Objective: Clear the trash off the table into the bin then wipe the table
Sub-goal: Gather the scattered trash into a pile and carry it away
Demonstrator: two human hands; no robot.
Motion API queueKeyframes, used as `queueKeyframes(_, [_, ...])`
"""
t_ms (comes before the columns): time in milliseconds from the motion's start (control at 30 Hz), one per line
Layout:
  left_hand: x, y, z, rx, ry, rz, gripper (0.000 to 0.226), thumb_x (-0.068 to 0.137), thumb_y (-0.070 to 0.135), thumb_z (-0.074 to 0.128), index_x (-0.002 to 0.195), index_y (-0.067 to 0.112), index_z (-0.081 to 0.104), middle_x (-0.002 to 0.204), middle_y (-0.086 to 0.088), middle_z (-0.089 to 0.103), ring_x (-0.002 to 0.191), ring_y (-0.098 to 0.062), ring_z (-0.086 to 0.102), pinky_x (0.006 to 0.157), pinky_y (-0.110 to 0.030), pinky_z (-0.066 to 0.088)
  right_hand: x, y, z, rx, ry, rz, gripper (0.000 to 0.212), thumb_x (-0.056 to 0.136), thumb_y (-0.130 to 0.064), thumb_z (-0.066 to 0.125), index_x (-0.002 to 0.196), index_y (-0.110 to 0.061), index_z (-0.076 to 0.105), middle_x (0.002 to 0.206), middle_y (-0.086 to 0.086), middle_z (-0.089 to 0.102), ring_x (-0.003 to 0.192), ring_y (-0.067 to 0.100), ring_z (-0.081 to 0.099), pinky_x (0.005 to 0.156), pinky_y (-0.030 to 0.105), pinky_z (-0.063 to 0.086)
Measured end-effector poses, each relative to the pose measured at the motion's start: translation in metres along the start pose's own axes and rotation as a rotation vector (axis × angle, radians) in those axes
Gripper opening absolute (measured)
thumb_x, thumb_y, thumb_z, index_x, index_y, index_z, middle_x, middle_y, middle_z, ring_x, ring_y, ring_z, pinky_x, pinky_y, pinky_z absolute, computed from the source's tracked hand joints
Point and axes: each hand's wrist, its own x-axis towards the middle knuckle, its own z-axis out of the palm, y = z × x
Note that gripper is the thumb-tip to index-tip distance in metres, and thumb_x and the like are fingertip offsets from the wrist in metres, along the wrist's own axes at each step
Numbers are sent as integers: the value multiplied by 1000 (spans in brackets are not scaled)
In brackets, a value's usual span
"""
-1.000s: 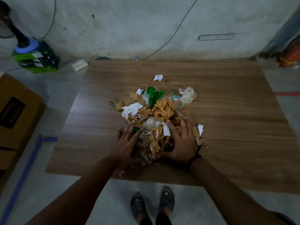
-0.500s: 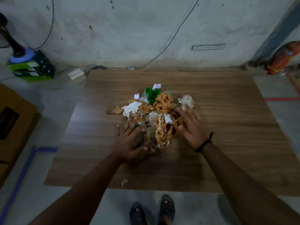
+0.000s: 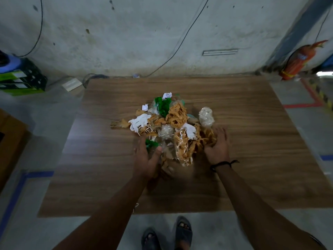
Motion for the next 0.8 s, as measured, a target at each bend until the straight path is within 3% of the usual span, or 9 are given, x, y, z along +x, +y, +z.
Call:
queueKeyframes(100, [-2,0,15,-55,-28,25,76,79,77,44,142,39,27,135,-4,49,123,-25,49,100,-60,41,2,5,8,-134,-104,74,85,72,-43,71,145,-29,31,156,3,24,144,35,16,115,57,14])
queueKeyframes(200, [-5,5,26,-71,-43,38,78,81,77,42,145,40,21,146,-2,42,134,-23,40,107,-59,34,0,4,15,71,-197,4,66,72,-55,56,134,-36,46,137,-1,51,127,27,44,107,57,34])
queueKeyframes(300, [-7,17,36,-81,-37,68,82,80,77,41,147,37,18,153,3,31,139,-17,32,110,-55,31,-16,-12,22,336,-272,-68,54,81,-45,49,134,-34,49,136,-7,52,124,14,48,106,44,39])
queueKeyframes(367, [-7,23,42,-76,-18,81,82,80,75,42,148,36,17,156,6,25,143,-14,25,113,-54,27,-28,-26,26,424,-320,-99,57,87,-56,43,139,-32,45,140,-10,48,127,3,45,107,30,36])
queueKeyframes(467, [-5,26,48,-56,29,91,84,82,68,43,150,24,20,156,2,25,144,-14,21,116,-50,24,-40,-36,35,410,-355,-144,66,84,-65,43,141,-31,38,135,-25,42,118,-23,37,96,3,30])
queueKeyframes(533, [-2,28,50,-63,58,104,85,83,66,41,149,16,22,155,-3,28,143,-15,25,115,-47,27,-44,-40,44,393,-317,-161,74,83,-57,52,146,-25,33,138,-23,38,123,-18,37,99,5,29])
queueKeyframes(633, [0,25,53,-140,80,85,79,87,60,41,148,12,26,153,-4,34,140,-14,31,113,-45,33,-45,-44,57,380,-268,-178,82,78,-61,55,147,-20,33,147,-8,40,134,0,37,108,18,32])
queueKeyframes(733, [2,21,55,-226,85,43,68,90,53,42,146,15,31,148,-4,42,136,-15,40,108,-47,39,-44,-47,64,336,-230,-172,86,75,-66,54,145,-19,38,144,0,41,133,9,38,109,25,33])
queueKeyframes(800, [4,21,55,-288,95,23,66,91,53,43,145,18,33,144,-2,47,132,-15,45,106,-48,42,-43,-50,68,337,-227,-142,81,77,-58,63,143,-17,41,142,4,41,130,10,40,108,26,35])
